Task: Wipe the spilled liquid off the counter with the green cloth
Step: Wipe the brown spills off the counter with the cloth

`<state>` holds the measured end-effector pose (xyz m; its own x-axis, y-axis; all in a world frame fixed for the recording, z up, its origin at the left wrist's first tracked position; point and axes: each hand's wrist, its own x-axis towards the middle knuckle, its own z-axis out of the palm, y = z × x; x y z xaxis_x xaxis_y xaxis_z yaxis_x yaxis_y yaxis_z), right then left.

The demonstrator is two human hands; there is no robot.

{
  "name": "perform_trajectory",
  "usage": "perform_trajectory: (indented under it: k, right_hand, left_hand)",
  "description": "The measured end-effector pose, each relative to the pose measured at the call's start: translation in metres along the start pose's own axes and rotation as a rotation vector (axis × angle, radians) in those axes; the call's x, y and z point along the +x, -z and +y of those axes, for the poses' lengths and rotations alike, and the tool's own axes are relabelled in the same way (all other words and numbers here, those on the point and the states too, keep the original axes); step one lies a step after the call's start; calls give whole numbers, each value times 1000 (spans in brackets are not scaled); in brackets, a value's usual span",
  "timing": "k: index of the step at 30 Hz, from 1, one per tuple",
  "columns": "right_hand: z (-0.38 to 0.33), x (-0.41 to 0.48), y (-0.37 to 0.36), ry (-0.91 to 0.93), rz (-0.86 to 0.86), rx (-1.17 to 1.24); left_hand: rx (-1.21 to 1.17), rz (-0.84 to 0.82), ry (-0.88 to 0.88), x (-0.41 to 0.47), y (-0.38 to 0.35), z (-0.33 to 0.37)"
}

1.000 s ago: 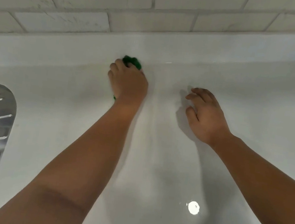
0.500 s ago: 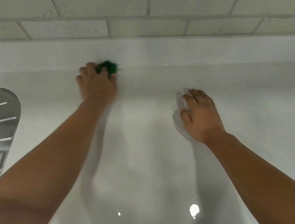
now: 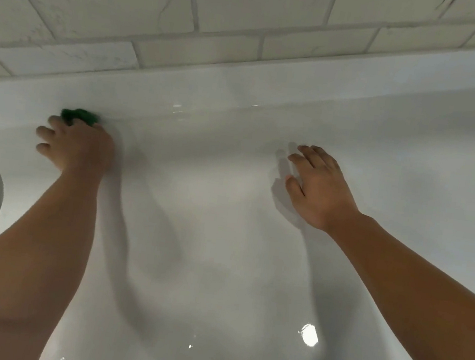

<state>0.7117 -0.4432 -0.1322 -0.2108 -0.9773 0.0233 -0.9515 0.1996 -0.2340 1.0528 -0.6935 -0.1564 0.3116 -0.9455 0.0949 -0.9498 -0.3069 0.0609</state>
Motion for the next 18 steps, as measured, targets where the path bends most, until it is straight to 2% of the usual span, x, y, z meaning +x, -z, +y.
perform_trajectory:
  k: [7,14,18]
  right_hand:
    - [4,-7,1,-3,2,9]
    - [24,-27,7,-72,-10,-19]
    - [41,-39,7,-131,-23,-63]
  left_hand:
    - [-43,14,-438,-79,1,95]
    - [-104,-57,-884,-143,5,195]
    - [-113,-91,-1221,-187,6,195]
